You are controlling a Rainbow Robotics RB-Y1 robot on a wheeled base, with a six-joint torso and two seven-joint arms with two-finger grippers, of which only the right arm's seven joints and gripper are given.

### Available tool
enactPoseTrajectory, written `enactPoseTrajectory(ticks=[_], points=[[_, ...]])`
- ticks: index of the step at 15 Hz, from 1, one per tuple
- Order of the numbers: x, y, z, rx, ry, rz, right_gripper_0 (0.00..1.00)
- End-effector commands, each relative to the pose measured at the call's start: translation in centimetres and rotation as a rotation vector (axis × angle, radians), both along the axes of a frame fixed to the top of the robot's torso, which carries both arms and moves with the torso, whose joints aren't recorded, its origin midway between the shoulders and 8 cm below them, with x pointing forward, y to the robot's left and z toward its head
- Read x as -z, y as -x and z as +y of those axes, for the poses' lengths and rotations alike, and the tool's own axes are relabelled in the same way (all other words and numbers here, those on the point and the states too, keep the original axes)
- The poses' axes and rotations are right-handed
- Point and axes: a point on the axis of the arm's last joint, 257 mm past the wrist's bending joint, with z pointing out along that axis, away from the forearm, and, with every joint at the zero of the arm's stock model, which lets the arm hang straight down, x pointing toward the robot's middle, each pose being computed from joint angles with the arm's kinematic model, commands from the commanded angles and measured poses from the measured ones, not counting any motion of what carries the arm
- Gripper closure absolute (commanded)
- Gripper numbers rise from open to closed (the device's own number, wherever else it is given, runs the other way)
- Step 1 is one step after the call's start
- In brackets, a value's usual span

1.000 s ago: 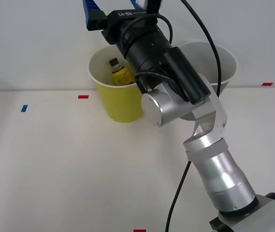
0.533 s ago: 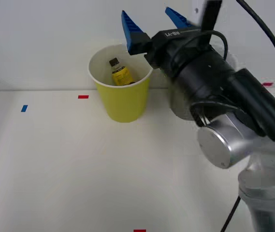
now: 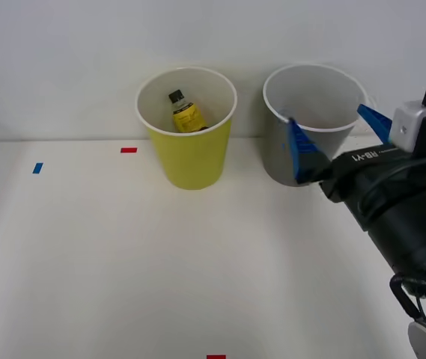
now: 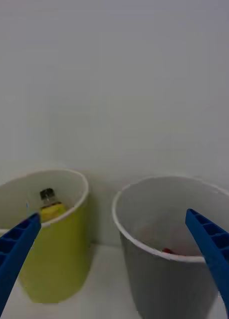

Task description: Put cans in the gray bin, plastic bottles in the light green bin

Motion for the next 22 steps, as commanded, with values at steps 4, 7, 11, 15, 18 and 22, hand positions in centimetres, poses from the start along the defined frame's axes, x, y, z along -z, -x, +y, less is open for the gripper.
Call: enactPoseTrajectory(ticks=[4,7,11,15,18,22], points=[[5.9,2.5,-5.7,0.139,0.027,0.113,0.0],[8.0,4.2,-7.3,0.172,0.026,0.149,0.0],[10.5,6.8,-9.7,0.229,0.045,0.192,0.0],[12.0,8.8,-11.2,0.264,0.032,0.228,0.0],[11.9,10.0,-11.3,0.234,-0.063,0.142,0.0],[16.8,11.4,-12.0,0.223,-0.126,0.069,0.0]])
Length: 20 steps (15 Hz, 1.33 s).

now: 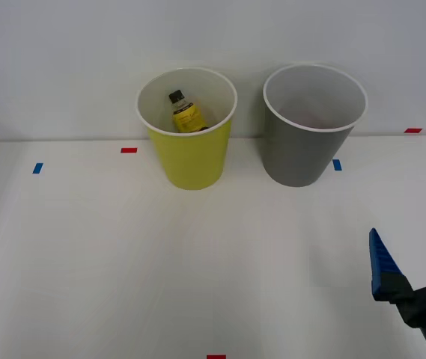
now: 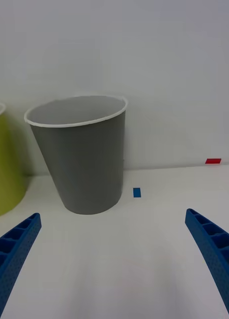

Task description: Put cans in the gray bin, plastic bottles in the light green bin

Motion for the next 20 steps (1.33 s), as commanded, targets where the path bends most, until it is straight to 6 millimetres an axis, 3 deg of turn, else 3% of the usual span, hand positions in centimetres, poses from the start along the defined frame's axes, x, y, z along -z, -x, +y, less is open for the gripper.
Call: enactPoseTrajectory(ticks=[1,5,9,13,17,20], points=[[4.7,1.4,-0.2,0.008,-0.085,-0.033,0.0],[6.4,1.7,0.8,0.009,-0.202,-0.084,0.0],[5.6,2.3,2.8,-0.064,-0.278,-0.109,0.0],[4.6,3.8,3.1,-0.19,-0.319,-0.11,0.0],[5.6,4.1,3.3,-0.211,-0.326,-0.066,0.0],[7.2,3.5,4.7,-0.228,-0.441,-0.096,0.0]])
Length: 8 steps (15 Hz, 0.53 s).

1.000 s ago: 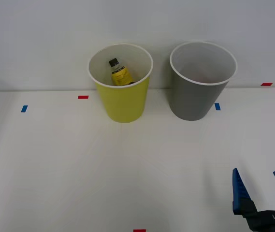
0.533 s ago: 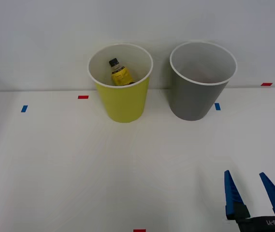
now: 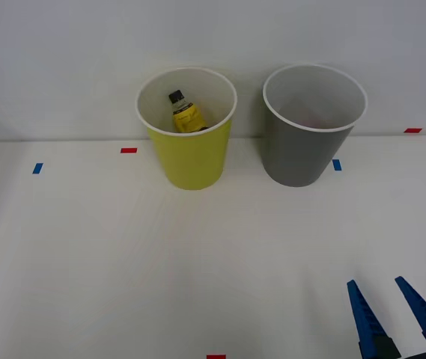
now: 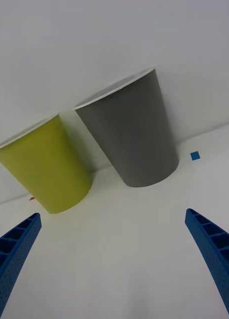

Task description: Put cans in the gray bin, plastic bottles in the light green bin

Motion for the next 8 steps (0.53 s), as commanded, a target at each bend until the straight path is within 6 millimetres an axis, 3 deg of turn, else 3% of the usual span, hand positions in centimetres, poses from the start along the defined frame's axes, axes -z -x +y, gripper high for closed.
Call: enactPoseTrajectory(ticks=[1,4,8], points=[[1.3,-0.5,0.9,-0.018,-0.1,-0.046,0.0],[1.4,-0.5,1.2,-0.016,-0.078,-0.062,0.0],[1.2,0.0,-0.3,0.074,-0.004,-0.092,0.0]])
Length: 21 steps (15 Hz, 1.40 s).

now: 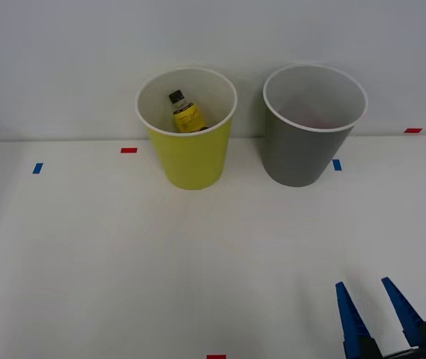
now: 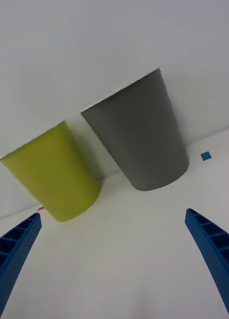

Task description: Put cans in the gray bin, plastic bottles in the light green bin

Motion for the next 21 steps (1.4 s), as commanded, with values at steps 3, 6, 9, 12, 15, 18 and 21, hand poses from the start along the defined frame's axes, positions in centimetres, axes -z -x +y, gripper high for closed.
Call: enactPoseTrajectory(ticks=[3,6,9,12,15,18,21], points=[[0.2,0.9,-3.1,0.098,0.044,0.003,0.0],[0.1,0.6,-3.1,0.1,0.095,-0.003,0.0],[0.1,-0.4,-2.5,0.084,0.272,-0.024,0.0],[0.1,-0.4,-2.9,0.094,0.284,-0.025,0.0],[0.0,-0.5,-2.9,0.094,0.281,-0.028,0.0],[-0.1,-0.5,-3.0,0.093,0.275,-0.028,0.0],[0.3,-0.4,-2.6,0.076,0.284,-0.015,0.0]])
